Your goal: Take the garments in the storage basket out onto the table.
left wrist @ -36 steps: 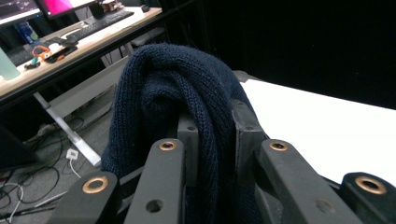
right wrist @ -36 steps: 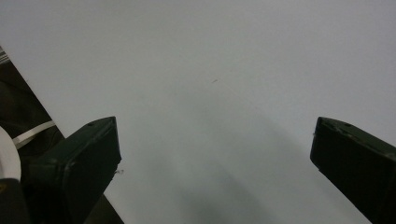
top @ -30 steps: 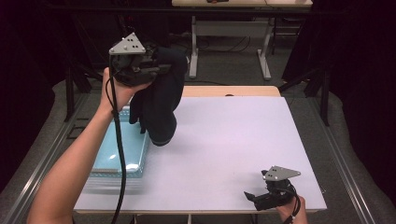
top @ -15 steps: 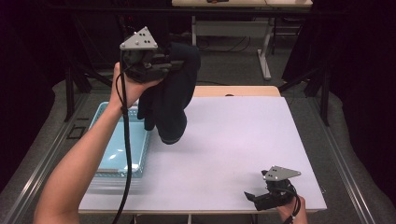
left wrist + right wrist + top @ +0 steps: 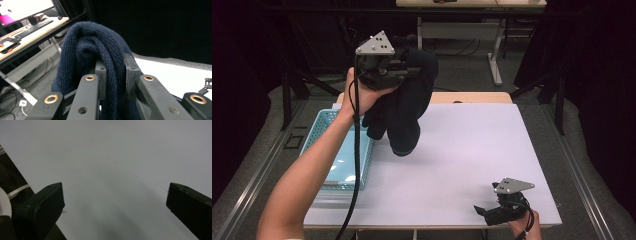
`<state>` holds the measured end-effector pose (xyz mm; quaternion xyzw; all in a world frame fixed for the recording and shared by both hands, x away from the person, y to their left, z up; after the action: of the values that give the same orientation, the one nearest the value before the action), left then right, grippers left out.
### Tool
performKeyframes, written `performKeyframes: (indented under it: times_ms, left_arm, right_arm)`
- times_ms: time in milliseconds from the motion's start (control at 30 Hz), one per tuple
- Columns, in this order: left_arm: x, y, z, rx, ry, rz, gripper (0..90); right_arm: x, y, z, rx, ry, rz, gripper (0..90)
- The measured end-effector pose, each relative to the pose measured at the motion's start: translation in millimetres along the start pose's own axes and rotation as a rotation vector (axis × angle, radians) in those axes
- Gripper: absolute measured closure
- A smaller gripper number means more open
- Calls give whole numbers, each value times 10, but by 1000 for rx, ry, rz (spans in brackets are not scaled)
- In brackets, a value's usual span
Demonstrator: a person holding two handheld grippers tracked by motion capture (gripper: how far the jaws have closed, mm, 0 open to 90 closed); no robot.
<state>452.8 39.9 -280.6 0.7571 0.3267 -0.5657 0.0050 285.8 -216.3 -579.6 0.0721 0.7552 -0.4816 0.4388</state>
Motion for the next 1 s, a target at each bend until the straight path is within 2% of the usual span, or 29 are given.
performKeyframes:
  times_ms: [533, 633, 800, 1000]
  left_arm:
    - [-82, 176, 130, 50, 16, 14, 778]
    - [-37, 234, 142, 55, 7, -2, 778]
    - [140, 352, 174, 87, -11, -39, 778]
    - [244, 463, 219, 109, -21, -48, 778]
  right_arm:
    - [-3, -11, 4, 2, -3, 5, 12]
    - [-2, -9, 3, 4, -2, 6, 12]
    - [1, -13, -1, 0, -1, 4, 12]
    - [-1, -15, 4, 0, -2, 6, 12]
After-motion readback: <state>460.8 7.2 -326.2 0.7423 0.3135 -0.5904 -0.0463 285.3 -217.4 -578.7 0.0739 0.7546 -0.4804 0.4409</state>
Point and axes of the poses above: each handheld gripper's, and its own axes: y roughly forward along the jaws, x roughly out of its underside, z roughly to its right, the point moved 8 cm from there along y, roughly forward along the jaws, and after that the axes turned 10 degrees about y, right-handed, at the moved point
